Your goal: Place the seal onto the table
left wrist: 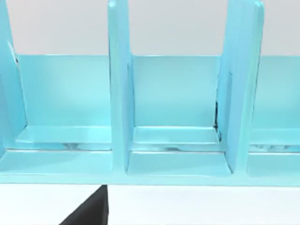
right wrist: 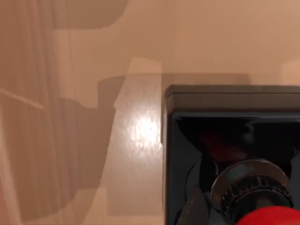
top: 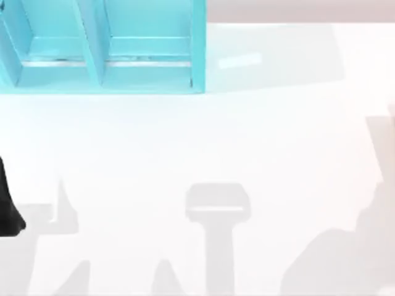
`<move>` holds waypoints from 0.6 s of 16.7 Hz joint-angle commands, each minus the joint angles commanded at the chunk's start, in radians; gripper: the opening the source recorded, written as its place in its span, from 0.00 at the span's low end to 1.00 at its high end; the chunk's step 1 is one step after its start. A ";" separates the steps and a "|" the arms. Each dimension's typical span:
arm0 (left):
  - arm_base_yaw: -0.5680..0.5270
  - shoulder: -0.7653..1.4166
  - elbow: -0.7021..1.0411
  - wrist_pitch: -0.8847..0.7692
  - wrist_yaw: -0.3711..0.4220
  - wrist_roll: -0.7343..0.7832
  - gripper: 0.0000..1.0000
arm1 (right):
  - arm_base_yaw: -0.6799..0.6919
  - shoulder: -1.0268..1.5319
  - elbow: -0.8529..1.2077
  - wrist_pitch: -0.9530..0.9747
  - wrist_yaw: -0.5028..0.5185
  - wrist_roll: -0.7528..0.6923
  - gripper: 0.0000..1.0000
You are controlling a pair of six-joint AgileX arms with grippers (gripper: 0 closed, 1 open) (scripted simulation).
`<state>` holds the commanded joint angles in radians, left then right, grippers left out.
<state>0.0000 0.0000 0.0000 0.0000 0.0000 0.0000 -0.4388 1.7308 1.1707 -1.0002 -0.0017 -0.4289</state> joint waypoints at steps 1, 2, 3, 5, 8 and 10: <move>0.000 0.000 0.000 0.000 0.000 0.000 1.00 | 0.040 -0.013 0.033 -0.045 0.000 0.037 0.00; 0.000 0.000 0.000 0.000 0.000 0.000 1.00 | 0.084 -0.028 0.068 -0.101 0.000 0.080 0.00; 0.000 0.000 0.000 0.000 0.000 0.000 1.00 | 0.133 -0.045 0.105 -0.166 0.000 0.127 0.00; 0.000 0.000 0.000 0.000 0.000 0.000 1.00 | 0.237 -0.083 0.180 -0.302 -0.001 0.234 0.00; 0.000 0.000 0.000 0.000 0.000 0.000 1.00 | 0.379 -0.144 0.277 -0.455 -0.001 0.379 0.00; 0.000 0.000 0.000 0.000 0.000 0.000 1.00 | 0.428 -0.174 0.316 -0.504 -0.001 0.428 0.00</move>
<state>0.0000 0.0000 0.0000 0.0000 0.0000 0.0000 -0.0111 1.5571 1.4862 -1.5043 -0.0025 -0.0005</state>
